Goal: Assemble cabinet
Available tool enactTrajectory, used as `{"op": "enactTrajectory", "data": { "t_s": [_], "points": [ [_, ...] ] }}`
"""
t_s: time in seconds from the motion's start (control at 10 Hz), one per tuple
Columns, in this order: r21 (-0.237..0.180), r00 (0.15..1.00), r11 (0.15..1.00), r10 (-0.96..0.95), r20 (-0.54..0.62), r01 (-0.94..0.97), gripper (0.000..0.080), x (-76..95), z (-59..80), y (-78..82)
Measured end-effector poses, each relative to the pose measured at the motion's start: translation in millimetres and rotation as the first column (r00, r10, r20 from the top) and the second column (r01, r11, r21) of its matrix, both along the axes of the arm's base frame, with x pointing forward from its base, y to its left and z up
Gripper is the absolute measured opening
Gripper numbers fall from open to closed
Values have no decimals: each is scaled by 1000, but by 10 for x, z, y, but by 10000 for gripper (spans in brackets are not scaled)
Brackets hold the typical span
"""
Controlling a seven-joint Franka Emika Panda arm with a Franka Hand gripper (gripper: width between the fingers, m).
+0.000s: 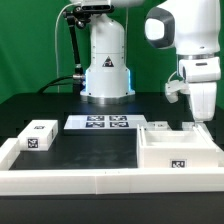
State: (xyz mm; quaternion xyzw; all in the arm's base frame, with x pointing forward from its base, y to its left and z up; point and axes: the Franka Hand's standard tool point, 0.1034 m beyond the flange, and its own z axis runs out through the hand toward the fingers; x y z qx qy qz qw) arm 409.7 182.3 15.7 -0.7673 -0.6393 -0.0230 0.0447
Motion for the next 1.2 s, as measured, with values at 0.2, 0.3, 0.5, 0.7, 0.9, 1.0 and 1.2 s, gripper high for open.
{"op": "enactTrajectory", "data": {
  "t_s": [0.2, 0.3, 0.5, 0.7, 0.9, 1.0, 1.2],
  "points": [
    [0, 1000, 1000, 0, 0, 0, 68, -1, -1, 0],
    [-1, 1000, 1000, 0, 0, 0, 68, 2, 5, -3],
    [-38, 1000, 999, 5, 9, -4, 69, 95, 276, -99],
    [-66, 1000, 998, 17, 11, -17, 69, 134, 451, -255],
    [-74, 999, 996, 44, 25, -42, 70, 215, 542, -531],
    [-71, 999, 997, 32, 21, -31, 70, 206, 501, -575],
    [-70, 999, 997, 34, 20, -32, 70, 201, 498, -559]
  ]
}}
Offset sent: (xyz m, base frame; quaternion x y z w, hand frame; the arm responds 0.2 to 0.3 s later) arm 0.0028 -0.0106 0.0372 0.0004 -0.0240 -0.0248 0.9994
